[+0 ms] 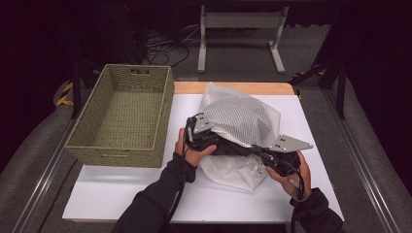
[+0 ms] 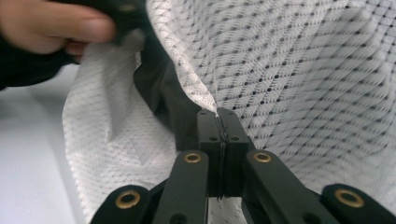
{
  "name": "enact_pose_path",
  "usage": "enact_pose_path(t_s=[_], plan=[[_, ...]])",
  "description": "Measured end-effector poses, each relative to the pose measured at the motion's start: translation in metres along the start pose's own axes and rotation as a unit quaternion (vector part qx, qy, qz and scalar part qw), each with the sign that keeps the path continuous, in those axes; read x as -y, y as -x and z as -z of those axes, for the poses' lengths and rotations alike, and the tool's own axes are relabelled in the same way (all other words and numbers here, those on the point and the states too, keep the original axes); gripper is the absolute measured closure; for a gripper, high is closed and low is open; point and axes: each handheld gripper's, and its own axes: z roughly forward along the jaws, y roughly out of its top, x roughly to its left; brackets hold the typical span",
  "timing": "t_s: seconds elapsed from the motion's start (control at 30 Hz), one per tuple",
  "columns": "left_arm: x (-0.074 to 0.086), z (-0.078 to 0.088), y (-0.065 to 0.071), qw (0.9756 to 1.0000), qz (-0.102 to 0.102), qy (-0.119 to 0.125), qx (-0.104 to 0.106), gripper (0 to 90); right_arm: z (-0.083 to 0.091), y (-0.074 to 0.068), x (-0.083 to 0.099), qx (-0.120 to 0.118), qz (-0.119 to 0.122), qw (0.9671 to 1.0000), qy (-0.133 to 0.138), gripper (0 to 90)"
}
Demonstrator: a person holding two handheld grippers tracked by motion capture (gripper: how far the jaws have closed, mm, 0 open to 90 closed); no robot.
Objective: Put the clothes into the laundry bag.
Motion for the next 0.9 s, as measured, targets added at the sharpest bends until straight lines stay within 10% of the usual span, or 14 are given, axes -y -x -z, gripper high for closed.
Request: enact_pose_path(t_s=[0.1,0.33,0.47,0.6,0.67,0.83,0.9], plan=[[0.009,0.022,0.004,0.9992,-0.014,-0.004,0.036,46.9,-0.001,0.000,0.001,-0.004,-0.002,1.0000,0.000,89.3],[0.033,0.066,0.027,0.9965,-0.059,-0.052,0.030,39.4,-0.002,-0.004,-0.002,-0.014,0.006,0.9998,0.009,89.3],[0.041,0.056,0.032,0.9945,-0.067,-0.080,0.012,39.3,-0.008,-0.010,-0.003,-0.027,0.011,0.9996,0.004,89.2],[0.042,0.017,0.018,0.9946,-0.008,-0.092,-0.046,33.2,-0.014,-0.021,-0.004,-0.040,0.029,0.9988,-0.005,88.7],[0.035,0.004,0.016,0.9947,-0.002,-0.094,-0.041,33.3,-0.016,-0.025,-0.004,-0.045,0.034,0.9984,-0.008,87.3],[0.022,-0.020,0.007,0.9943,-0.049,-0.083,-0.047,67.8,-0.021,-0.026,-0.002,-0.053,0.024,0.9982,-0.016,84.2],[0.020,-0.027,0.001,0.9968,-0.028,-0.065,-0.036,74.9,-0.023,-0.024,0.000,-0.055,0.020,0.9981,-0.019,84.6]])
